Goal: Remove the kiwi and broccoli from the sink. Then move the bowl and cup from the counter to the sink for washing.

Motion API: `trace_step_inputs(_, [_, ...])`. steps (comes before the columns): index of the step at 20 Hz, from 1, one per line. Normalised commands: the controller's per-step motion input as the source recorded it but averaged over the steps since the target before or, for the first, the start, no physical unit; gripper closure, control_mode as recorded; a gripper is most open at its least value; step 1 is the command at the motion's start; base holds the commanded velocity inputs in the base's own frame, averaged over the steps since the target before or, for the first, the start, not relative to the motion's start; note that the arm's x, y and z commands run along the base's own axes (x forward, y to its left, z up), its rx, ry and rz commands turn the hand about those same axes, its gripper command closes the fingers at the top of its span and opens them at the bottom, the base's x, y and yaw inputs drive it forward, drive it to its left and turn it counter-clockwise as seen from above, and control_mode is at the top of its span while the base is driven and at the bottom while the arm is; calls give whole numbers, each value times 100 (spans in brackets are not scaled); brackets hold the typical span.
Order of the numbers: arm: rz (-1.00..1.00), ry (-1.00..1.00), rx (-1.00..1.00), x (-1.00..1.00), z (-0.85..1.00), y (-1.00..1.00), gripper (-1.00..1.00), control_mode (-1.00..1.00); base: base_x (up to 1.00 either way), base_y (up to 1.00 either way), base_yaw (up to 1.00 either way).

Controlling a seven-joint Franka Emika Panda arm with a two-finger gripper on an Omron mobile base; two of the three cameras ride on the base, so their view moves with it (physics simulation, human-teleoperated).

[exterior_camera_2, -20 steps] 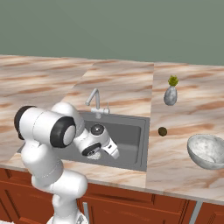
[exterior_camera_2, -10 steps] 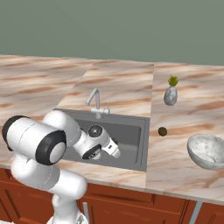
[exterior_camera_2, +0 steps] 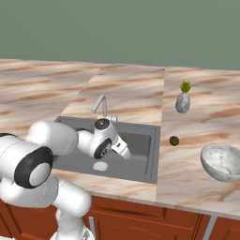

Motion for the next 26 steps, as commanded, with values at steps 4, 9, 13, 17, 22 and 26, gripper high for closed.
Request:
trace_step_inputs(4, [1,17,0,9,57,-4,100,-100,0,0,0])
trace_step_inputs(9, [1,29,0,0,49,-13,100,-100,0,0,0])
trace_step_inputs(13, [1,28,0,-1,43,-15,100,-100,0,0,0])
trace_step_inputs(17, [2,21,0,0,34,-13,100,-100,0,0,0])
trace_step_inputs(22, [1,10,0,0,26,-15,100,-100,0,0,0])
trace_step_inputs(26, [0,3,5,-7,12,-16,100,-100,0,0,0])
